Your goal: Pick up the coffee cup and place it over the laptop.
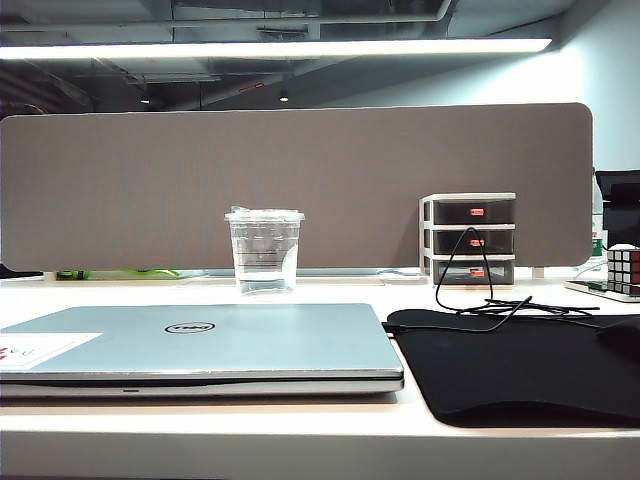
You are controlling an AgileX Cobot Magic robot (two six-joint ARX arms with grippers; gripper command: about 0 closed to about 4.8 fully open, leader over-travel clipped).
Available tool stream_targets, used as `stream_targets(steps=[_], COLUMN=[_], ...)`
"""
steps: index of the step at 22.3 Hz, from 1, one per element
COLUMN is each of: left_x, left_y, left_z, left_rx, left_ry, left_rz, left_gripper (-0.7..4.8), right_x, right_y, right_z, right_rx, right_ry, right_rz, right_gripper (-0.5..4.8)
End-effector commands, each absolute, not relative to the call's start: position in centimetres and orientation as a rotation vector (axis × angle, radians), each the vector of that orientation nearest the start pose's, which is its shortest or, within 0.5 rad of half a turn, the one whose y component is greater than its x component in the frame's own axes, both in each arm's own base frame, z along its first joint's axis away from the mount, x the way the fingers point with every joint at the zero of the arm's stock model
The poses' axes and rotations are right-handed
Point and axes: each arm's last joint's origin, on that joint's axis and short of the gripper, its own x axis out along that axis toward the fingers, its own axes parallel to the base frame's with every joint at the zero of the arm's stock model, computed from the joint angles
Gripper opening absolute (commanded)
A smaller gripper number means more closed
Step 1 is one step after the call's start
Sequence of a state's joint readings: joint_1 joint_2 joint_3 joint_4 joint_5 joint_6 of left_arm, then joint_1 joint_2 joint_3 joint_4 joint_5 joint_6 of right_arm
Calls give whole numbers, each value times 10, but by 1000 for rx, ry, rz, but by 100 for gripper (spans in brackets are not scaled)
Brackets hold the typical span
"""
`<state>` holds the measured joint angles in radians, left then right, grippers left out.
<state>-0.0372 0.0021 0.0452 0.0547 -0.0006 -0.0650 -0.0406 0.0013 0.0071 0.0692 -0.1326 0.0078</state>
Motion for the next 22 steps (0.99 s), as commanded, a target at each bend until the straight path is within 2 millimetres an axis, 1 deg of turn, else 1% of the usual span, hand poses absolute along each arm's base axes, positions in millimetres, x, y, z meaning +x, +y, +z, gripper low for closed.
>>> stream_targets(steps=[1, 16, 17, 19, 22], left_x=[94, 94, 94, 92, 91], left_y=[-3, -3, -3, -7, -8], left_z=[185, 187, 189, 196, 201], left_rx=[-69, -64, -69, -104, -96], left_ry=[-105, -125, -140, -213, -256], left_rz=[-42, -20, -40, -164, -213], left_gripper=[-5, -1, -1, -1, -1], right_x=[97, 97, 97, 97, 97], right_y=[0, 0, 0, 0, 0], right_z=[171, 172, 172, 172, 172], right_rx=[3, 3, 4, 4, 5], right_ry=[-80, -81, -81, -81, -81], right_rz=[92, 92, 93, 93, 92], right_gripper=[-1, -1, -1, -1, -1])
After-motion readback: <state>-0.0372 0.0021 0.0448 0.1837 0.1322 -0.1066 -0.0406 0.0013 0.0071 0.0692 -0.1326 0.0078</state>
